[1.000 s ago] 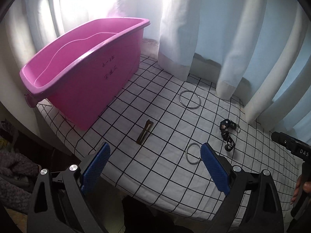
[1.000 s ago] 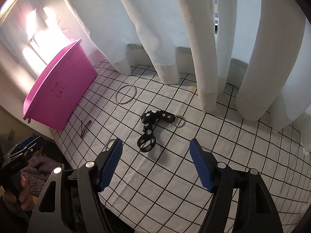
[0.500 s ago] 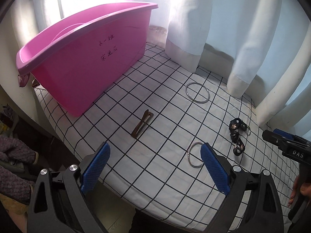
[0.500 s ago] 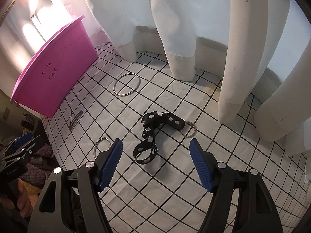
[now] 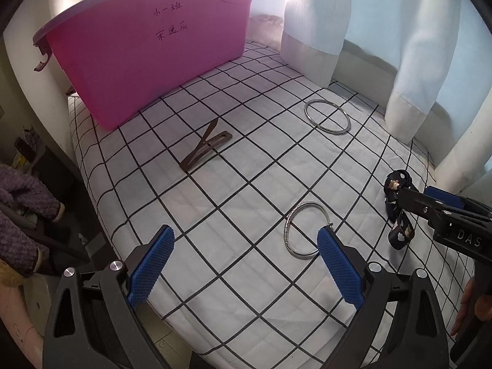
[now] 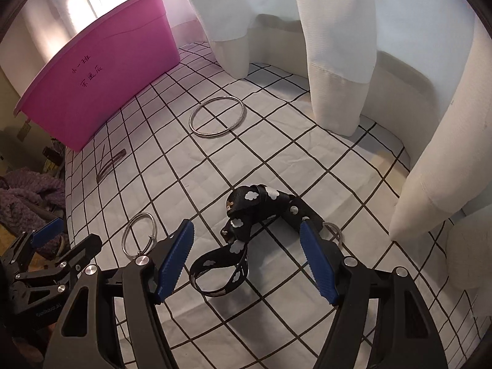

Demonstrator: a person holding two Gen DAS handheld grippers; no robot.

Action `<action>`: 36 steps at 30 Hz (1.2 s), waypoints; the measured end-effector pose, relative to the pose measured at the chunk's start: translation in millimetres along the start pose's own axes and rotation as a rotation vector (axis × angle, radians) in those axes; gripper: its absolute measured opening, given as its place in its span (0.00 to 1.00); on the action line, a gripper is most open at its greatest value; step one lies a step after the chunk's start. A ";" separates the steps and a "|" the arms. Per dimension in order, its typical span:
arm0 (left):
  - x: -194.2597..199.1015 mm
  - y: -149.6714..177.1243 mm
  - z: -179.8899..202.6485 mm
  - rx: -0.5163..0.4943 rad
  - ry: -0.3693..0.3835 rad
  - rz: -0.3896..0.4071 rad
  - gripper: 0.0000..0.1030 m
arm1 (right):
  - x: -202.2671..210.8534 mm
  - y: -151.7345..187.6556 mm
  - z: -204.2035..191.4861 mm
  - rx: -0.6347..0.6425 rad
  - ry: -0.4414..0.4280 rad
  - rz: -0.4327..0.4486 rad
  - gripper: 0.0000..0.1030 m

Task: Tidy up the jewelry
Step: 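Grasp the silver bangle with left tool while right tool grasps the patterned hair tie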

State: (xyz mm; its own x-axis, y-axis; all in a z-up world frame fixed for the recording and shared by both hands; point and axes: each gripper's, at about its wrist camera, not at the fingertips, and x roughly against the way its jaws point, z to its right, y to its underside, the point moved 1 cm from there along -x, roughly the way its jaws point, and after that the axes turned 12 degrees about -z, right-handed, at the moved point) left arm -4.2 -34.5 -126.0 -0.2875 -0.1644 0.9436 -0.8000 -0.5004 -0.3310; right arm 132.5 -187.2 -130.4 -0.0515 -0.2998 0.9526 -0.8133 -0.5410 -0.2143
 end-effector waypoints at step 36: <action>-47.9 2.4 51.9 -0.006 -0.035 0.061 0.94 | -30.1 0.2 17.8 0.221 0.168 0.119 0.66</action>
State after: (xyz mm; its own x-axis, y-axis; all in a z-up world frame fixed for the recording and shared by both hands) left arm 34.9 -71.9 -171.4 -0.3177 -0.2238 0.9214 -0.7847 -0.4834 -0.3880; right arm 144.2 -192.2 -163.0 -0.2489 -0.2474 0.9364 -0.6511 -0.6730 -0.3508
